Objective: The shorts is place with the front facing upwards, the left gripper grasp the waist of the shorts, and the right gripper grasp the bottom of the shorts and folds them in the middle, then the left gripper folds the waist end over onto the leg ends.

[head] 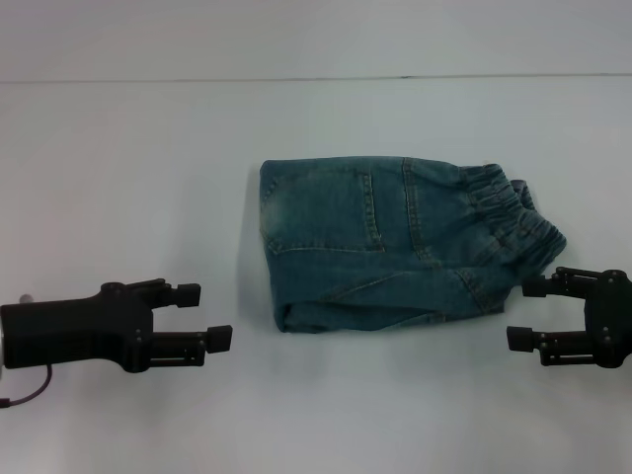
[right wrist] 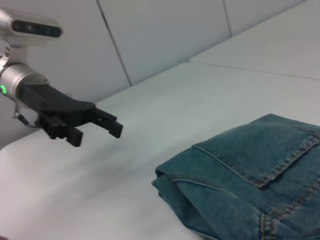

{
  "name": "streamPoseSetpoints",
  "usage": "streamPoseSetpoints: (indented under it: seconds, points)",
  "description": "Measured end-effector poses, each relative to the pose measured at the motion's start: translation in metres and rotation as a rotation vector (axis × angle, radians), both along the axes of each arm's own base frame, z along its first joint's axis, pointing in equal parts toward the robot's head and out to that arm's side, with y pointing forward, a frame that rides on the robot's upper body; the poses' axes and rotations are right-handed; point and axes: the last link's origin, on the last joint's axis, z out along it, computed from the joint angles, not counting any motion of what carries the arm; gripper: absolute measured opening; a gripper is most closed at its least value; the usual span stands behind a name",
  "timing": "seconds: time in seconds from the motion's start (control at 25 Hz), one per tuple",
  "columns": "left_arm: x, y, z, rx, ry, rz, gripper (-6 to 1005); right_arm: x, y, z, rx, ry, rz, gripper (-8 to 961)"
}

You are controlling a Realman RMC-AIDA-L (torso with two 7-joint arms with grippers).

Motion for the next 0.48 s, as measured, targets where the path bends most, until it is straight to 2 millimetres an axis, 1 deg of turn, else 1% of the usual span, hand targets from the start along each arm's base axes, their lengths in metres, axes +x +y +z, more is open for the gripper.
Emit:
streamPoseSetpoints:
  seconds: [0.48]
  points:
    - [0.0073, 0.0031, -0.0059, -0.018, -0.007, -0.021, 892, -0.0006, 0.0025, -0.0016, 0.011, 0.000, -0.005, 905]
